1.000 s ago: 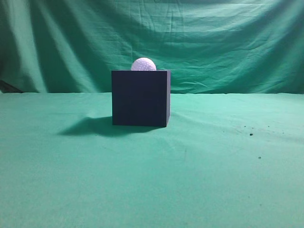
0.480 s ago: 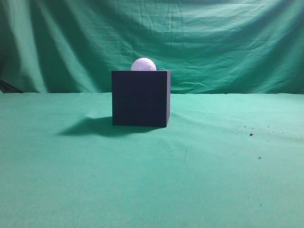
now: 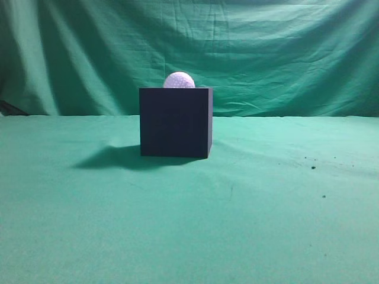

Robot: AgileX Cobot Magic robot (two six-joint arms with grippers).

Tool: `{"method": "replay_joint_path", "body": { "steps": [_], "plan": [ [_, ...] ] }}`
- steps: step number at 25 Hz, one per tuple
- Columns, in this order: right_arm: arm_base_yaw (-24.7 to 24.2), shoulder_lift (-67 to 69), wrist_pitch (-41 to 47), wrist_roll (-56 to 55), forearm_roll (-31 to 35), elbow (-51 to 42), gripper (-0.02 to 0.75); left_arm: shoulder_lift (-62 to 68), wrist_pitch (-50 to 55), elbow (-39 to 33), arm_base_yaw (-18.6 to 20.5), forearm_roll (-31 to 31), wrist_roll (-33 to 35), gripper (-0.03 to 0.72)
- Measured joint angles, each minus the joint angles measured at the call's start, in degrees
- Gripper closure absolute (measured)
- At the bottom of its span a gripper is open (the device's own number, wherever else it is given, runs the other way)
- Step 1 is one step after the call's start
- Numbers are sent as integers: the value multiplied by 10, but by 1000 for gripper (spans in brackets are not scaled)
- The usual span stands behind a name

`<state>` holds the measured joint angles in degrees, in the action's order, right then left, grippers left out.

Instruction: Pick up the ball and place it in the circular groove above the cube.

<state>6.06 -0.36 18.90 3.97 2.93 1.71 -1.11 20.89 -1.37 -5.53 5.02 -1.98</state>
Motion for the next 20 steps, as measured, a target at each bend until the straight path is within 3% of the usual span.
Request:
{"method": "replay_joint_path", "body": {
  "steps": [20],
  "plan": [
    [-24,-2,33,0,9,-33,738,0,0,0,0,0,0,688]
  ]
}}
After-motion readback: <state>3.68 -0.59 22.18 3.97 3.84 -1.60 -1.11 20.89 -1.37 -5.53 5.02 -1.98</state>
